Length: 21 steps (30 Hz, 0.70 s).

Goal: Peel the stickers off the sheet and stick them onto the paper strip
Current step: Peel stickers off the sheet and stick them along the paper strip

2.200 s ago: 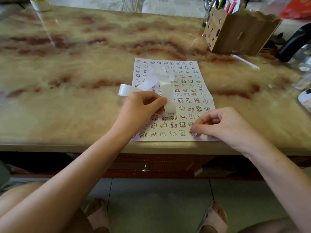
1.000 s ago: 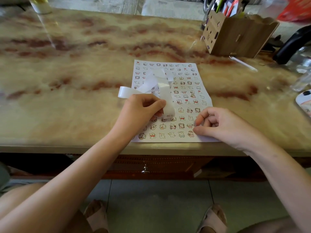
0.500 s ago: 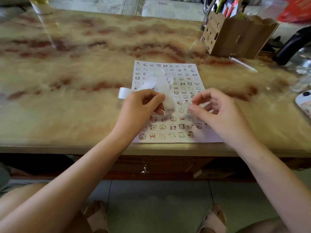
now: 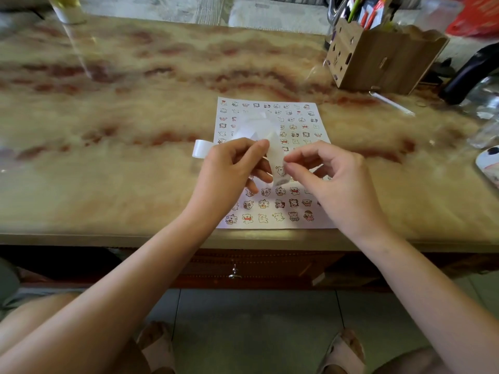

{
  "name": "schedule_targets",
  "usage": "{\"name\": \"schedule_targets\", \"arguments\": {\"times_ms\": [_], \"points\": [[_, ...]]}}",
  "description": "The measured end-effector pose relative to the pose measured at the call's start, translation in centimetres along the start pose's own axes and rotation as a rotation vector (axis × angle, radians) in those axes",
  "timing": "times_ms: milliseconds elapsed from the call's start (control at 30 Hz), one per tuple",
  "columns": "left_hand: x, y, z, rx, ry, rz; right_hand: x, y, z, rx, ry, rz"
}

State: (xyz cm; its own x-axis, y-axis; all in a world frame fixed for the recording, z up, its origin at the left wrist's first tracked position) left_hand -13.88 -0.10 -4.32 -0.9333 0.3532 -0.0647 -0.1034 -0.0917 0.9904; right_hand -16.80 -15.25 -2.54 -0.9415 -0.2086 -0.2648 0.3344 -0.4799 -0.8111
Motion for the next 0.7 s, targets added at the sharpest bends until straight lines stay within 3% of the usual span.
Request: {"name": "schedule_targets", "arguments": {"times_ms": [200,700], "points": [[0.20,0.19,-0.51,-0.030,-0.078,0.004,0.01,-0.01,0.35,-0.024,0.025,0.028],[0.29,0.16,-0.70,-0.073,-0.074,-0.010,0.13,0.06,0.51,0.028,0.012,0.032]]}}
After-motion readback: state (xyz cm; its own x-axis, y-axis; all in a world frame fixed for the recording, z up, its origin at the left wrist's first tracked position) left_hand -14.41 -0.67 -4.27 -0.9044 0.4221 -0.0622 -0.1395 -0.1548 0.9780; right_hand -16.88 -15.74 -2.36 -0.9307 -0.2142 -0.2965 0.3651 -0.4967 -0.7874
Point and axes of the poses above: each hand's wrist, its own x-axis away from the middle knuckle, its own z-axis out of the back of the hand, y = z × x, the point moved 6 cm from there along -x, towards the middle knuckle, and after that the axes turned 13 degrees about -y, right-handed, at the moved point
